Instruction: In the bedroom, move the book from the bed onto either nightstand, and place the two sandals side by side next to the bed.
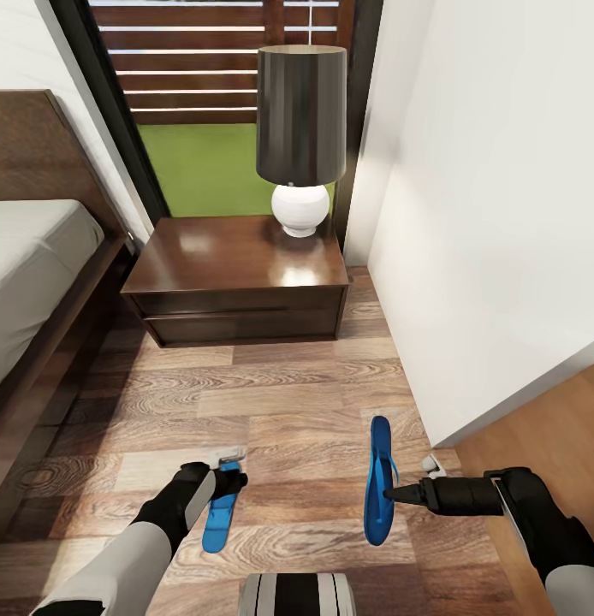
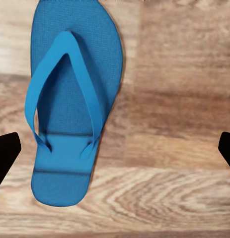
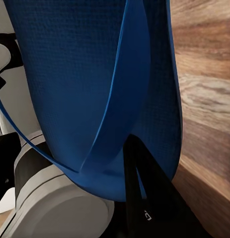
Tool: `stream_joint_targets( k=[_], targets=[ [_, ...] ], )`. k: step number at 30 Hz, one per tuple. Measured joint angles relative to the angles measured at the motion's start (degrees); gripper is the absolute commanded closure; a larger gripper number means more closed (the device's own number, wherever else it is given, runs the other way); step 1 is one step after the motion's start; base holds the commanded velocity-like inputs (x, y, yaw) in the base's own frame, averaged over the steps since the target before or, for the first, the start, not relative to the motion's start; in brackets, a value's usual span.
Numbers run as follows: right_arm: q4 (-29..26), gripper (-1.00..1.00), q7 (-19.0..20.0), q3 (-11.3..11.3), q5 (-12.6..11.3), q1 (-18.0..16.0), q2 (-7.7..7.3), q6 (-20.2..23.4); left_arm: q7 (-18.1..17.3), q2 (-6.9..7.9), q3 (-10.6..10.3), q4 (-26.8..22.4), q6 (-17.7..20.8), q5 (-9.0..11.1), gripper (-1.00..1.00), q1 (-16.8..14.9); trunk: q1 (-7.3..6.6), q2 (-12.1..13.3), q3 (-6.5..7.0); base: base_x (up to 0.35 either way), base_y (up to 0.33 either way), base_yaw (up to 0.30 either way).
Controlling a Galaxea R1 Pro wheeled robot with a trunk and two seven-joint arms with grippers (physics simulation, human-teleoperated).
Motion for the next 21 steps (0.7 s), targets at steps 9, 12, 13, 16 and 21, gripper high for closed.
stream_joint_targets(
  k=[9,12,13,16,21],
  targets=[
    [0.05,1.00,-0.08,0.04,0.00,0.00,0.00,0.00,0.47,-0.03,-0.19,-0.38,0.40,-0.21,-1.00,0.00,0.00,0.00,0.00,0.000,0.000,0.000],
    [0.02,1.00,-0.09,0.07,0.00,0.00,0.00,0.00,1.31,0.02,-0.24,-0.50,0.59,-0.73,-1.00,0.00,0.00,0.00,0.00,0.000,0.000,0.000],
    [0.01,1.00,-0.09,0.07,0.00,0.00,0.00,0.00,1.72,0.06,-0.25,-0.53,0.61,-0.94,-1.00,0.00,0.00,0.00,0.00,0.000,0.000,0.000],
    [0.05,1.00,-0.09,0.08,0.00,0.00,0.00,0.00,7.34,0.51,-0.22,-0.88,0.73,-2.84,-1.00,-0.01,0.00,0.00,0.00,0.000,0.000,0.000],
    [0.06,1.00,-0.11,0.08,0.00,0.00,0.00,0.00,14.18,1.33,-0.24,-2.31,0.83,-3.83,-1.00,-0.04,0.00,0.00,0.00,0.000,0.000,0.000]
  ],
)
